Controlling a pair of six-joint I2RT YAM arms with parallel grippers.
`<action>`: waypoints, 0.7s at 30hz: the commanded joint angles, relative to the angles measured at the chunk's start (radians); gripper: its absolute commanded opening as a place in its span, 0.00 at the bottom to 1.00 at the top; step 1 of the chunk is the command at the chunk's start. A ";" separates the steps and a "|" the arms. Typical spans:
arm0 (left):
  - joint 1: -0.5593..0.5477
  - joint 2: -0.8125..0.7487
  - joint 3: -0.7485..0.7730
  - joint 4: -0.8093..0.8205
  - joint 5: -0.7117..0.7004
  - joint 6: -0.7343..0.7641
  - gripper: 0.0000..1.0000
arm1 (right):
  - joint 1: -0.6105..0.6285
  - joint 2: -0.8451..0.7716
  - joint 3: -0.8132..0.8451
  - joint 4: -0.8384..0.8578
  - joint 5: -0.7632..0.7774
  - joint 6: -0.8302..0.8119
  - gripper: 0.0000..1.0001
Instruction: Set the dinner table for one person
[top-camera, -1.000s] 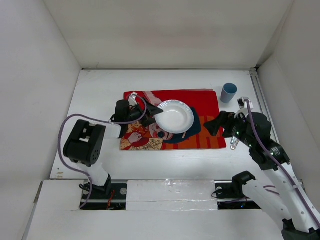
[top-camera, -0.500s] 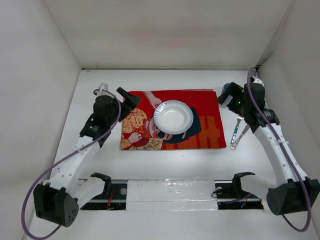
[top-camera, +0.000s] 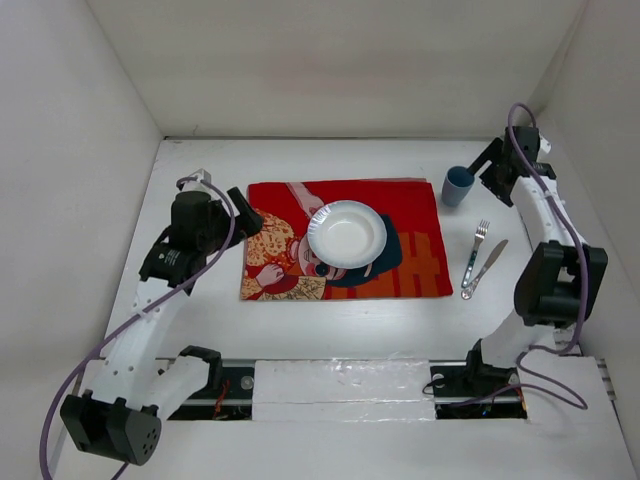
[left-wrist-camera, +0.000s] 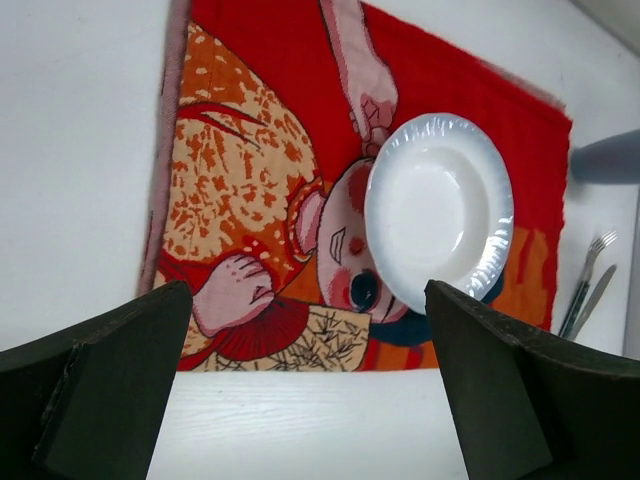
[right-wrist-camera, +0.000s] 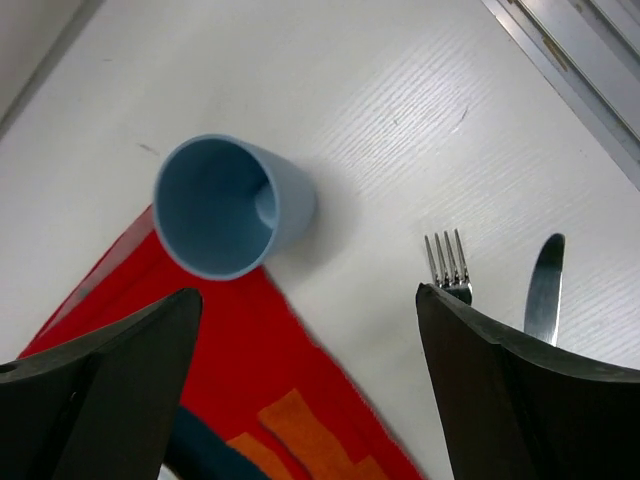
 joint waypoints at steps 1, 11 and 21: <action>0.004 -0.045 0.001 -0.003 0.048 0.109 1.00 | -0.012 0.088 0.106 0.026 -0.027 -0.018 0.93; 0.004 -0.011 -0.027 0.014 0.122 0.119 1.00 | -0.012 0.294 0.164 0.071 -0.082 -0.027 0.77; 0.004 -0.011 -0.036 0.033 0.140 0.119 1.00 | 0.065 0.276 0.207 0.050 0.102 -0.008 0.00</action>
